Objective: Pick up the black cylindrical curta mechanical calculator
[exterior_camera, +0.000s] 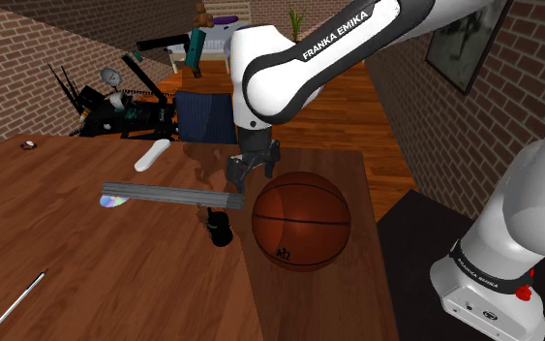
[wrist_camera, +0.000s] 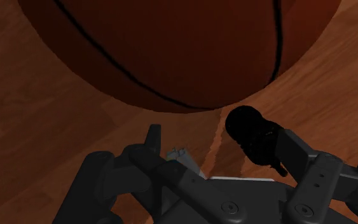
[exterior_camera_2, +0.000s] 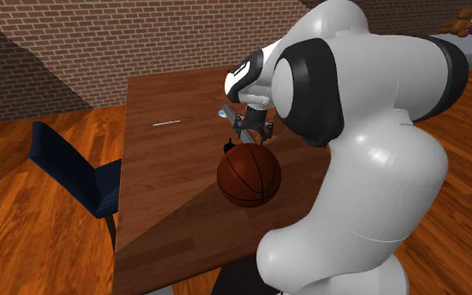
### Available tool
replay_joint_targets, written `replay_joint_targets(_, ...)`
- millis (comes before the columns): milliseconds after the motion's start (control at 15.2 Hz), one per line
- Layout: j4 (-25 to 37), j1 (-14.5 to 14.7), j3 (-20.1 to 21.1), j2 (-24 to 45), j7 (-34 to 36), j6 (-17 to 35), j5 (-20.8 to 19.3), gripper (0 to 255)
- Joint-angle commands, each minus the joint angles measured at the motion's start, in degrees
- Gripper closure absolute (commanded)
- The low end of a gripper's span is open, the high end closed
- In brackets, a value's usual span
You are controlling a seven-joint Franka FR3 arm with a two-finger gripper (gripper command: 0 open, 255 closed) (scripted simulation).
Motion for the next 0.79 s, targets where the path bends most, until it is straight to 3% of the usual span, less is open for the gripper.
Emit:
replay_joint_targets(0, 2.8, 0.8, 0.8, 4.4, 2.3, 1.7, -1.3, 0)
replay_joint_targets(528, 16.6, 6.1, 1.2, 21.7, 10.3, 5.3, -7.5, 0)
replay_joint_targets(726, 16.5, 6.4, 0.9, 22.9, 10.4, 6.6, -7.9, 0)
